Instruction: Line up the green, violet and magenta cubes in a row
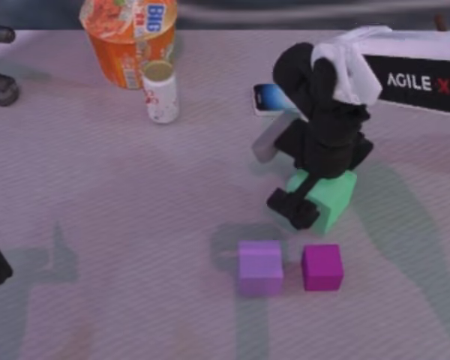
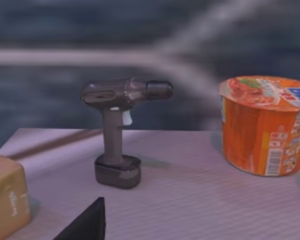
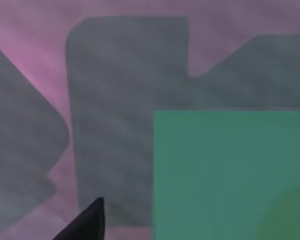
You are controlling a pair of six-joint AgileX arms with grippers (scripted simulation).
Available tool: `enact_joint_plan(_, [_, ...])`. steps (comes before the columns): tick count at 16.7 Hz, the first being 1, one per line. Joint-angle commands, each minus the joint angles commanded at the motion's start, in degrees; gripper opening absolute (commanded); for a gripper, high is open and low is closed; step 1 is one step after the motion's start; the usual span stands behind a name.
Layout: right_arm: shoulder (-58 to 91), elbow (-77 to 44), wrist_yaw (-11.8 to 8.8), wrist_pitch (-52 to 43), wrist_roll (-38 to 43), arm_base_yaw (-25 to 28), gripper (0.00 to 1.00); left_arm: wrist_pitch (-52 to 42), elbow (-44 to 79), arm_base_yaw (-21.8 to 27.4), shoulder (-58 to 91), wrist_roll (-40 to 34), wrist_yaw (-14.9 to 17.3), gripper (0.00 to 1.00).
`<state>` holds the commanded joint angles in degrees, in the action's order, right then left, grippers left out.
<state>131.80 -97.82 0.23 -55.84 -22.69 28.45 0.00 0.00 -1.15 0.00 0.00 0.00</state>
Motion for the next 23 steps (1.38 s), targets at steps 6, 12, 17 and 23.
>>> enact_joint_plan(6, [0.26,0.56,0.00,0.65,0.01,0.02,0.92,0.00,0.00,0.00,0.00,0.00,0.00,1.00])
enact_joint_plan(12, [0.26,0.56,0.00,0.65,0.01,0.02,0.47,0.00,0.00,0.00,0.00,0.00,0.00,1.00])
enact_joint_plan(17, [0.26,0.56,0.00,0.65,0.01,0.02,0.10,0.00,0.00,0.00,0.00,0.00,0.00,1.00])
enact_joint_plan(23, [0.26,0.56,0.00,0.65,0.01,0.02,0.00,0.00,0.00,0.00,0.00,0.00,0.00,1.00])
